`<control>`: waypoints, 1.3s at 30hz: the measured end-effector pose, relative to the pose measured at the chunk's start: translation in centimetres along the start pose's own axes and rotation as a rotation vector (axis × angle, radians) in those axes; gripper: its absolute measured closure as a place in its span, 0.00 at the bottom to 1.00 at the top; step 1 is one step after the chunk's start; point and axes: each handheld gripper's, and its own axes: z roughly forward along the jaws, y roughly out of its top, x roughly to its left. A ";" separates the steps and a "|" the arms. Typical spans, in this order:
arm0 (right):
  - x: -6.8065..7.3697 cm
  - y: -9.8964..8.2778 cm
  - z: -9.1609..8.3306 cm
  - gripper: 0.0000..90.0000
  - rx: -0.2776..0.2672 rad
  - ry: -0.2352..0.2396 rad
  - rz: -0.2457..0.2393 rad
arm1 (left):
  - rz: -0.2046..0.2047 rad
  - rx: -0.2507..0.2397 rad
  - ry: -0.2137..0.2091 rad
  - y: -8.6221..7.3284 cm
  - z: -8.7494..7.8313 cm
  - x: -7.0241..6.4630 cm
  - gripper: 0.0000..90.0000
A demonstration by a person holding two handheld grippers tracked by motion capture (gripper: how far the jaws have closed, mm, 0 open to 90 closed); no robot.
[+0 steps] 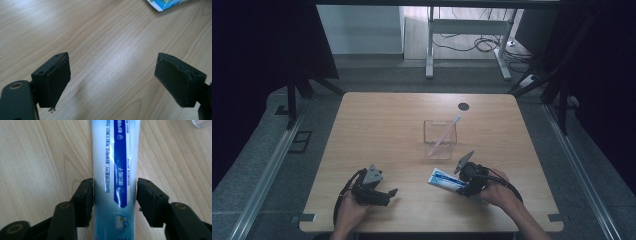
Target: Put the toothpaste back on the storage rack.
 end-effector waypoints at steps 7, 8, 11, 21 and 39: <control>-0.2 0.3 -0.2 0.70 0.013 0.018 0.025 | -0.003 0.011 -0.001 -0.1 0.1 0.1 0.15; -0.3 0.3 -0.3 0.72 0.015 0.020 0.036 | -0.002 0.012 -0.001 -0.1 0.2 0.1 0.15; -0.6 0.2 -0.5 0.77 0.008 0.035 0.069 | 0.005 0.016 -0.003 -0.1 0.2 0.1 0.15; -0.1 0.1 -1.0 0.81 0.004 0.021 0.071 | 0.010 0.031 -0.013 -0.1 0.4 0.0 0.15; 0.2 -0.2 -4.3 0.81 -0.096 0.045 0.107 | -0.008 0.022 -0.038 -0.2 0.7 0.1 0.15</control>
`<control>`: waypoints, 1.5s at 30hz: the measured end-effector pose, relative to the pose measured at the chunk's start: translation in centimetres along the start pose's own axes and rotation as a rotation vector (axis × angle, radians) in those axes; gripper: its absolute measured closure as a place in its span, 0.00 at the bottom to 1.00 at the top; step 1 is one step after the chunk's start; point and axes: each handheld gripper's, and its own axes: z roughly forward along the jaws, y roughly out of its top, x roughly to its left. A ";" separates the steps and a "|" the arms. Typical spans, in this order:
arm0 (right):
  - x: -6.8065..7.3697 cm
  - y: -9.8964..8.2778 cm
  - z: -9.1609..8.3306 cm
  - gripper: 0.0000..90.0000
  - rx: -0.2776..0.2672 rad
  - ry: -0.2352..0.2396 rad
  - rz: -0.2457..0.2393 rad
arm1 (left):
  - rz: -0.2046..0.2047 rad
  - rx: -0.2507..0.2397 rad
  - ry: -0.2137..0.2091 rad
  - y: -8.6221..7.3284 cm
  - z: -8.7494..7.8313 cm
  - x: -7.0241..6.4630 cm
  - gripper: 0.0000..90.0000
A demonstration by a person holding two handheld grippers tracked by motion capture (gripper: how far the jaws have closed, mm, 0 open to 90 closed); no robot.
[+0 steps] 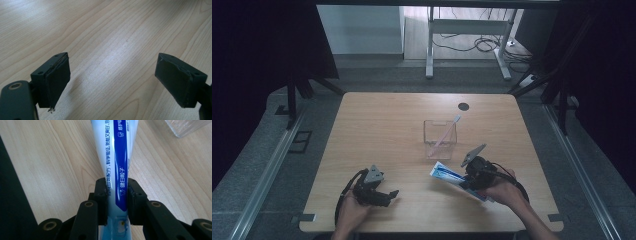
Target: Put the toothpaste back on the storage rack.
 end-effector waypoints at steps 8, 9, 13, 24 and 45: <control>-0.1 0.4 -1.7 0.81 -0.040 0.006 0.016 | 0.008 0.004 0.003 0.0 0.1 0.0 0.15; -0.1 0.4 -1.9 0.82 -0.043 0.006 0.017 | 0.008 0.004 0.004 0.0 0.1 0.0 0.15; -0.2 0.9 -2.8 0.82 -0.057 0.006 0.020 | 0.005 0.000 0.005 0.0 0.1 0.0 0.15; -0.2 2.4 -4.9 0.82 -0.104 -0.001 0.025 | 0.006 0.001 0.007 0.0 0.1 -0.1 0.15; -1.4 5.0 -7.1 0.82 -0.228 -0.037 0.046 | 0.000 0.000 -0.012 -0.1 0.3 0.0 0.14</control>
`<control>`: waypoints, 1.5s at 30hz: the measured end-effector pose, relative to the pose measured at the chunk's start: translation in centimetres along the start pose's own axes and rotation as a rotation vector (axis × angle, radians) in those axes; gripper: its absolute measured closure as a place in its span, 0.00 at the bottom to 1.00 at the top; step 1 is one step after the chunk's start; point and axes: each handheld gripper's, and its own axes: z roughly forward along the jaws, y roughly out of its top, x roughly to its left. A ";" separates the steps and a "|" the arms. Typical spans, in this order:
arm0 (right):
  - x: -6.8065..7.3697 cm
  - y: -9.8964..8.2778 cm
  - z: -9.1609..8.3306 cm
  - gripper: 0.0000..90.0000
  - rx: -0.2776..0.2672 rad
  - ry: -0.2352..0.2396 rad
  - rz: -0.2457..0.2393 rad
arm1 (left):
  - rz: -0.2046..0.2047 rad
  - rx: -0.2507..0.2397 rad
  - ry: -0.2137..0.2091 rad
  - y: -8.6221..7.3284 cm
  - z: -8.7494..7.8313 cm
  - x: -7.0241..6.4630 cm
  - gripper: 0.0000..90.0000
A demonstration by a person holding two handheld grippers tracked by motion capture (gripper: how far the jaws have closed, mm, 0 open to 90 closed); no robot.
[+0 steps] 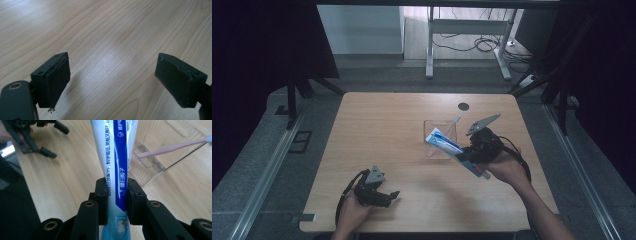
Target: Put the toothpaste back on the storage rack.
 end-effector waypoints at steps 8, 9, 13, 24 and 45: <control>-1.1 0.5 0.5 0.82 -0.039 -0.017 0.037 | 0.000 0.001 -0.005 0.0 0.1 0.0 0.15; -1.2 0.6 0.5 0.82 -0.042 -0.019 0.042 | 0.001 0.002 -0.007 0.0 0.1 0.0 0.15; -1.7 1.2 0.6 0.82 -0.061 -0.030 0.049 | 0.004 0.007 -0.006 0.0 0.1 0.0 0.15; -2.7 3.0 1.3 0.82 -0.103 -0.048 0.060 | 0.011 0.016 -0.006 0.0 0.2 -0.1 0.15; -4.4 5.3 3.2 0.82 -0.174 -0.065 0.101 | 0.012 0.019 -0.010 0.0 0.3 -0.2 0.15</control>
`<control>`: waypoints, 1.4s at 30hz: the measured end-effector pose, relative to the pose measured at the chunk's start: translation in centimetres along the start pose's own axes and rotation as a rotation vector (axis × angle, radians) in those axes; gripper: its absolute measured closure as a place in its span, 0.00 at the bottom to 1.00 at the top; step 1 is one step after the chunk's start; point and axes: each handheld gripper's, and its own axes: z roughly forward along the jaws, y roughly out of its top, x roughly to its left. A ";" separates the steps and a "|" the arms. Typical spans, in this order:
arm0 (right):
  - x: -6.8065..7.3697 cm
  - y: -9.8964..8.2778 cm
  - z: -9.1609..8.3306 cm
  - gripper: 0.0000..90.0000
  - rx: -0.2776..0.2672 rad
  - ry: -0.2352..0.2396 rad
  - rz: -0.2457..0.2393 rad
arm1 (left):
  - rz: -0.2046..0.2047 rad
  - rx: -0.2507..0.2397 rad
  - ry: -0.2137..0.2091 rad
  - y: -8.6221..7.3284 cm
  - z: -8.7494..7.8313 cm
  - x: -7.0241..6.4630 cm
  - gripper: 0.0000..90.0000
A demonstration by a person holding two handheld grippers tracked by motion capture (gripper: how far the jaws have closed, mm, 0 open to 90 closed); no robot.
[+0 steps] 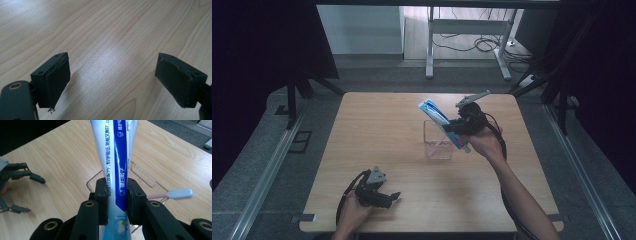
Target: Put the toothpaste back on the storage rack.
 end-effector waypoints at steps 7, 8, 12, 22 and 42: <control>-0.6 0.4 0.8 0.82 -0.027 0.001 0.032 | 0.000 -0.001 -0.002 0.0 0.0 0.0 0.15; -0.7 0.4 1.0 0.82 -0.029 0.000 0.033 | 0.000 -0.001 -0.003 0.0 0.0 0.0 0.15; -0.9 0.6 1.5 0.82 -0.041 0.000 0.043 | 0.002 -0.003 -0.004 0.0 0.0 0.0 0.15; -1.0 1.5 2.7 0.82 -0.067 -0.003 0.040 | 0.001 0.000 -0.005 0.0 0.1 -0.1 0.15; -1.5 1.5 5.4 0.82 -0.107 -0.024 0.021 | 0.000 -0.009 0.000 -0.1 -0.2 0.1 0.15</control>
